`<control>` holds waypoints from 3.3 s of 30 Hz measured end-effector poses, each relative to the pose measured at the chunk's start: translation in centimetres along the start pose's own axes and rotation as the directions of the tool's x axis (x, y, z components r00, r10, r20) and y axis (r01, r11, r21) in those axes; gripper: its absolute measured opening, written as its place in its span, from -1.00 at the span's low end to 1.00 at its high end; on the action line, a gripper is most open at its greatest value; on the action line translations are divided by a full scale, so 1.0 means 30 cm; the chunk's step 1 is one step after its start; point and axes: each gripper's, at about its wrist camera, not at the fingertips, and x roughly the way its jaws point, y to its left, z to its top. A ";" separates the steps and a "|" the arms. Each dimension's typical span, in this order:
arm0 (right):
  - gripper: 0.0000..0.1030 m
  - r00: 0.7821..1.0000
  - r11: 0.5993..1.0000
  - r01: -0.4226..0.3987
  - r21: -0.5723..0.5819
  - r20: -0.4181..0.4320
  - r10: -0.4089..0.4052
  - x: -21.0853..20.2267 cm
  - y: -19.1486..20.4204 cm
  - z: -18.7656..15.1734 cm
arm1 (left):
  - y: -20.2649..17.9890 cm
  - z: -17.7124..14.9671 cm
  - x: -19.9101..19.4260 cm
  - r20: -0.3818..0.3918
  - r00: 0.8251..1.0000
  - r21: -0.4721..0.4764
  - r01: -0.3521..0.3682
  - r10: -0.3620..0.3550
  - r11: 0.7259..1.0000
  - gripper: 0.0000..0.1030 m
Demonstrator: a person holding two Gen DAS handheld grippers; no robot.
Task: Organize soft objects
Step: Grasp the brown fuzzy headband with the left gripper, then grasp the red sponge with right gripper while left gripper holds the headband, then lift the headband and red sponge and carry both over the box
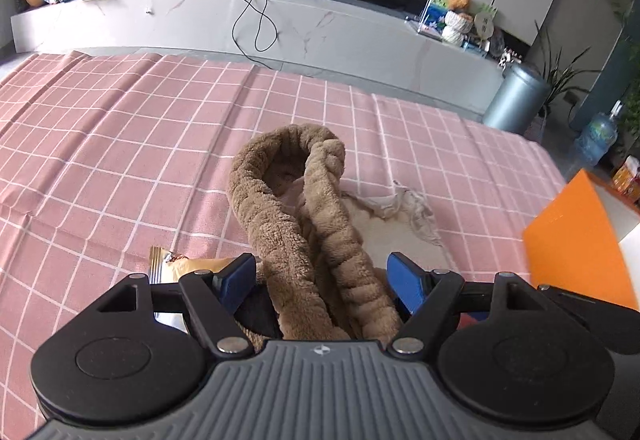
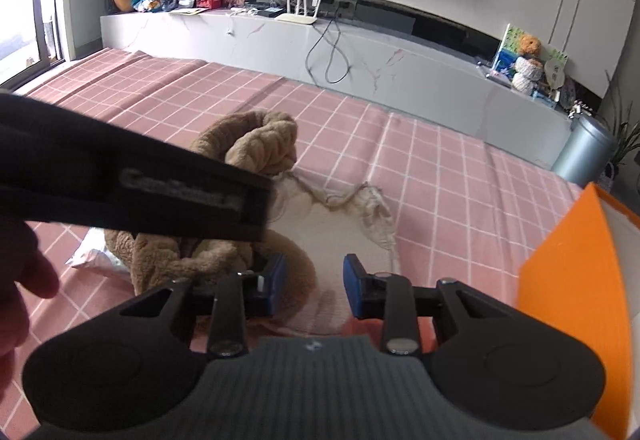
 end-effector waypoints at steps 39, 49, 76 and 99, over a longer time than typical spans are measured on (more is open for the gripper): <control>0.21 0.945 0.948 0.310 -0.077 -0.083 -0.316 -0.236 -0.084 -0.191 | 0.084 -0.186 -0.248 0.062 0.992 0.054 0.103 -0.107 0.993 -0.45; 0.26 0.907 0.895 0.399 -0.200 -0.058 -0.418 -0.216 0.005 -0.256 | 0.090 -0.253 -0.211 0.022 0.991 0.079 0.128 -0.131 0.989 -0.45; -0.53 0.924 0.912 0.375 -0.166 -0.013 -0.382 -0.220 0.029 -0.304 | 0.076 -0.277 -0.229 0.018 0.991 0.096 0.131 -0.134 0.987 -0.45; -0.55 0.913 0.929 0.358 -0.099 0.244 -0.326 -0.536 0.077 -0.247 | -0.018 -0.231 -0.477 0.203 0.969 0.140 0.113 -0.140 0.984 -0.49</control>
